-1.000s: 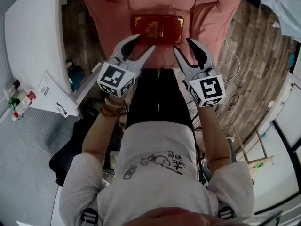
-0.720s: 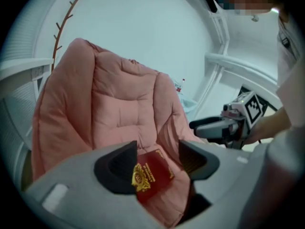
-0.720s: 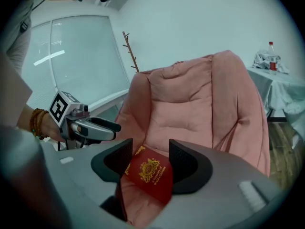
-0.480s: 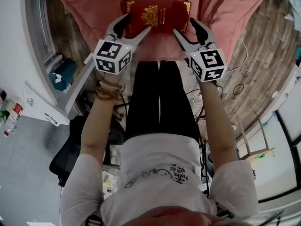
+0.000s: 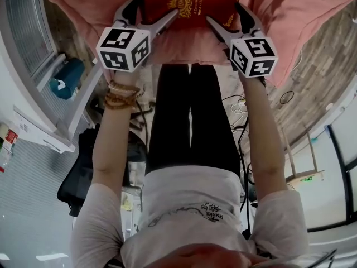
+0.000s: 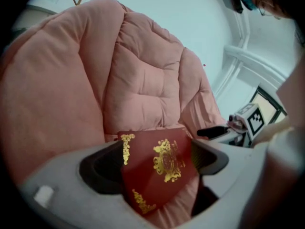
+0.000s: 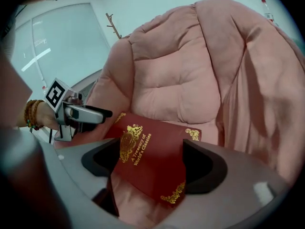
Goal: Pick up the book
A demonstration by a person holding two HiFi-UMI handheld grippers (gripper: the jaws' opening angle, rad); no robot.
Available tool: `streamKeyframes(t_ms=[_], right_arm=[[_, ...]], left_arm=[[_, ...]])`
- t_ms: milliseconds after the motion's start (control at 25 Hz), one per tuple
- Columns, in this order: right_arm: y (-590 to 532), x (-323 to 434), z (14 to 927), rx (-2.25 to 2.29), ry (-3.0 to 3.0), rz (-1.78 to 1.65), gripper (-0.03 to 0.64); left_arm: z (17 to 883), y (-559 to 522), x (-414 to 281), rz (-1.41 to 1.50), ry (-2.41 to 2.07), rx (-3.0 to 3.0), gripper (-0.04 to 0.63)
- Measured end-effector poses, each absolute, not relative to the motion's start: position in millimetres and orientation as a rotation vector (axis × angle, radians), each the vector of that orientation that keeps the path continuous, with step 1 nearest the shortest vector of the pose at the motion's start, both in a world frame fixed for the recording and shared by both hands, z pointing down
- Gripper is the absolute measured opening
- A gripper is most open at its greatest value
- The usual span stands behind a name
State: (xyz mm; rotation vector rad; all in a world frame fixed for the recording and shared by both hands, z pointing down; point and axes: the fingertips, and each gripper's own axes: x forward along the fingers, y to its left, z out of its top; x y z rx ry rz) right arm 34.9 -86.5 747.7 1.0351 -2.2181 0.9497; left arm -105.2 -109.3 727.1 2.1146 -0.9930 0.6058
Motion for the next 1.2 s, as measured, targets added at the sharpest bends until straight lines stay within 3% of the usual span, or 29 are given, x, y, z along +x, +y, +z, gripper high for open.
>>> streamKeyframes(t_ms=[160, 400, 1000, 1200], right_arm=[[-86, 45, 770, 1.077, -2.168, 0.995, 0.463], [-85, 52, 797, 1.073, -2.129, 1.056, 0.489], [-81, 48, 832, 1.063, -2.094, 1.116, 0.495], [-83, 41, 829, 1.043, -2.112, 1.109, 0.449]], left_arm=[[742, -111, -112, 0.621, -0.98, 2.075, 0.47], [763, -111, -111, 0.669, -0.921, 2.032, 0.52], [784, -111, -106, 0.697, -0.882, 1.982, 0.543], [784, -111, -106, 0.712, -0.896, 1.979, 0.543]])
